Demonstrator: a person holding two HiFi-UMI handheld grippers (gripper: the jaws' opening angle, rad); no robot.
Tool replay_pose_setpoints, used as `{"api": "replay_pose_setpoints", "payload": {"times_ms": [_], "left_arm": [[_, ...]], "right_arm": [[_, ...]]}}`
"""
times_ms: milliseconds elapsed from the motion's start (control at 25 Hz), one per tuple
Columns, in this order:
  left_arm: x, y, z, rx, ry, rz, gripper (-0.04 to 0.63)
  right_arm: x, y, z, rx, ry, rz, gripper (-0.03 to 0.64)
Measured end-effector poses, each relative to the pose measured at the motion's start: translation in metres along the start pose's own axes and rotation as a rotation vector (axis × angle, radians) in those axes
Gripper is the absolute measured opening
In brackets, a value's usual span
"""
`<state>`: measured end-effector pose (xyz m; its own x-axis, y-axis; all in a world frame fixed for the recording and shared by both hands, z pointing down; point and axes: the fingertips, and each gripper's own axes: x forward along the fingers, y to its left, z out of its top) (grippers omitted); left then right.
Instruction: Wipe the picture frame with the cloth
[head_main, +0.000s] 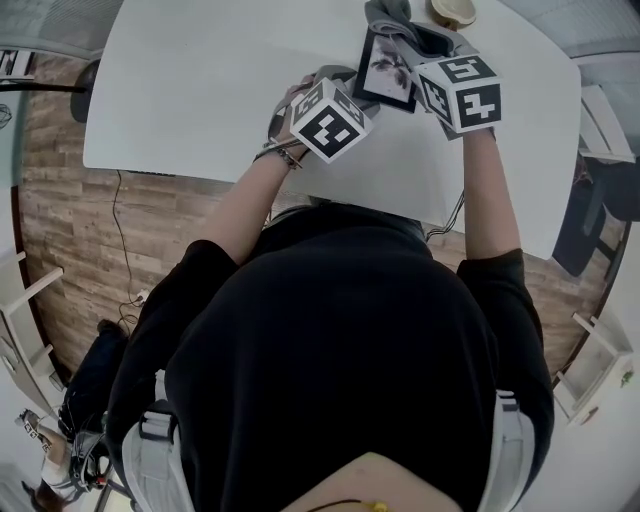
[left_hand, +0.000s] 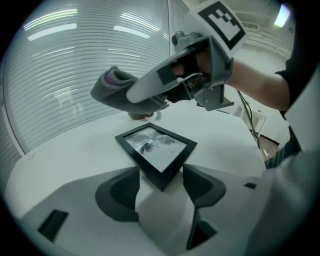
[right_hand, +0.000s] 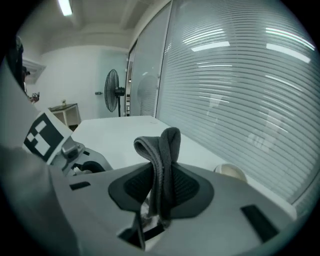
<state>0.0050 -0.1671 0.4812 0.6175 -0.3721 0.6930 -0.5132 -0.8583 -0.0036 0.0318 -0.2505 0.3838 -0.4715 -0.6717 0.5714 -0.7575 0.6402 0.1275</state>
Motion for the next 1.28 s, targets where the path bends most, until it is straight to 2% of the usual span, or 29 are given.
{"api": "replay_pose_setpoints", "payload": {"times_ms": [160, 400, 840, 1080, 1280], "left_arm": [[-0.003, -0.001, -0.001, 0.001, 0.0, 0.0, 0.284], [0.0, -0.002, 0.001, 0.0, 0.002, -0.002, 0.284], [0.0, -0.002, 0.0, -0.001, 0.006, -0.008, 0.282], [-0.003, -0.006, 0.002, 0.003, 0.001, -0.003, 0.282], [-0.004, -0.006, 0.0, 0.005, 0.001, -0.003, 0.282]], "right_arm": [[0.027, -0.003, -0.002, -0.096, 0.069, -0.02, 0.101], [0.059, -0.005, -0.028, -0.192, 0.168, -0.043, 0.101], [0.067, 0.005, -0.041, -0.208, 0.177, -0.032, 0.098], [0.056, 0.017, -0.045, -0.266, 0.197, -0.039, 0.098], [0.05, 0.031, -0.053, -0.238, 0.192, -0.007, 0.098]]}}
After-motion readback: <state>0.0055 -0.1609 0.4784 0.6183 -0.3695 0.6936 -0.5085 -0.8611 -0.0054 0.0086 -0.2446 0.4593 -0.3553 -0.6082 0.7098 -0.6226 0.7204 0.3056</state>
